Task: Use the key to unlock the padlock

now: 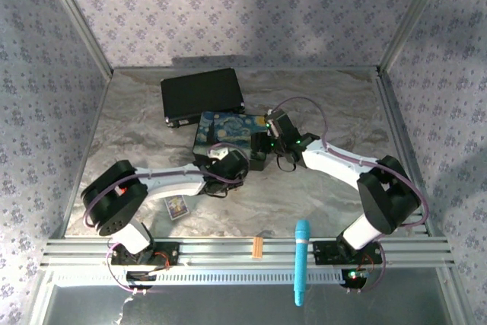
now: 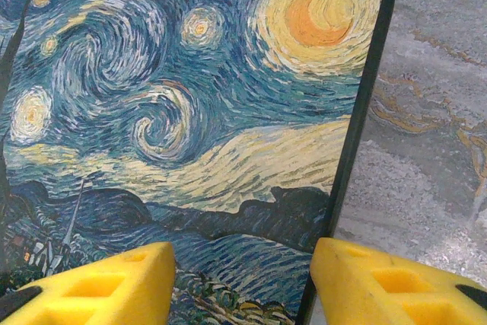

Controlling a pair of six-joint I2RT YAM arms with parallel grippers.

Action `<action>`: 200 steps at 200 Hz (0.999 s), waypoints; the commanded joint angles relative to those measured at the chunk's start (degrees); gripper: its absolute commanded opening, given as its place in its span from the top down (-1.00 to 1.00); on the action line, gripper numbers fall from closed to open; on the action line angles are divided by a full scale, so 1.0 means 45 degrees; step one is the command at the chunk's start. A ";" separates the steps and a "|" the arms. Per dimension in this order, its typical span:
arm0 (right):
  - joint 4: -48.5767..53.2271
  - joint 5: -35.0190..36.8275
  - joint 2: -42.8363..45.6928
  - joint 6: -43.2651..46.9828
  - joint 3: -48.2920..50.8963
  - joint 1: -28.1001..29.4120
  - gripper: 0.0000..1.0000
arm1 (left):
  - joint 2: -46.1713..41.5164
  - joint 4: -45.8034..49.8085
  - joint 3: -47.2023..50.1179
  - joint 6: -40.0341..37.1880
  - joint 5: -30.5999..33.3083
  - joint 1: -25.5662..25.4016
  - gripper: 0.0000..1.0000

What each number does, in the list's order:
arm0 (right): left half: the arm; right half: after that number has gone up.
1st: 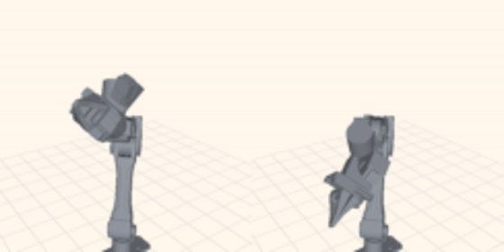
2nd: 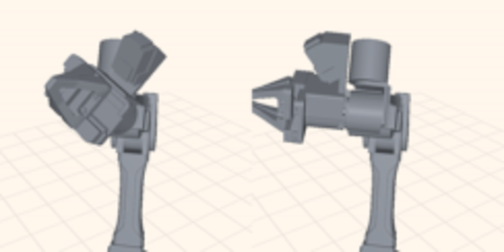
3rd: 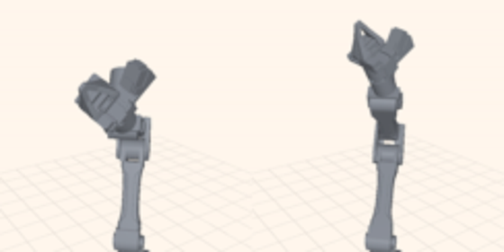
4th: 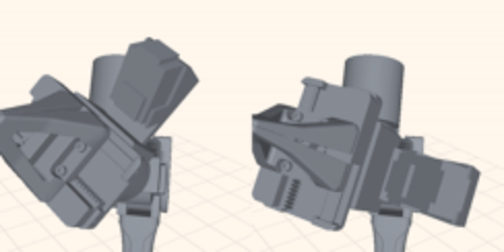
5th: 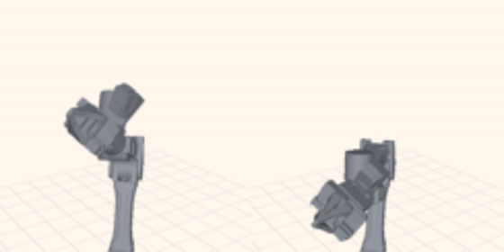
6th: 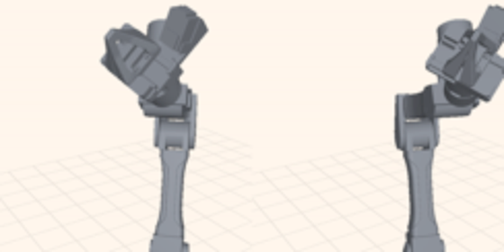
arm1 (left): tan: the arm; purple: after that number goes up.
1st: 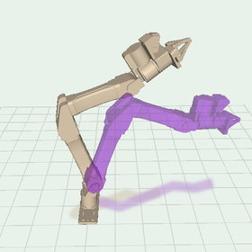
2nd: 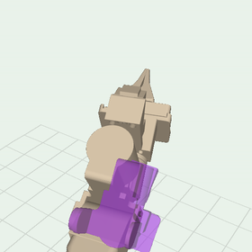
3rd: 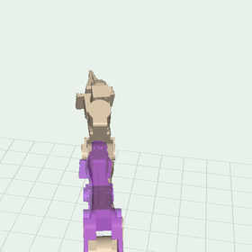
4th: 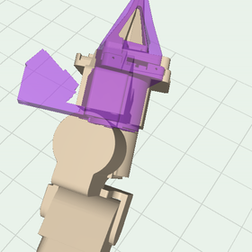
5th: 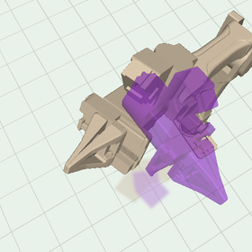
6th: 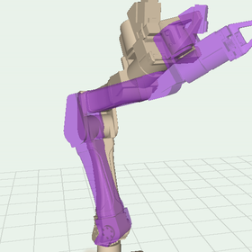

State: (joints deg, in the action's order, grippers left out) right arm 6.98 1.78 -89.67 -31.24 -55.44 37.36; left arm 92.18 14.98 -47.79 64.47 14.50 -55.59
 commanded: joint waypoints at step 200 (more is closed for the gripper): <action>0.0540 -0.0970 -0.1017 -0.0195 0.1072 -0.0588 -0.02 | 0.4751 1.0230 -0.3255 -0.0786 0.6744 -0.1734 0.52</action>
State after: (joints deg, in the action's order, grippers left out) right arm 2.90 -4.16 -91.18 -31.97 -53.01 35.48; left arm 107.81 45.06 -62.37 60.01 40.75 -61.30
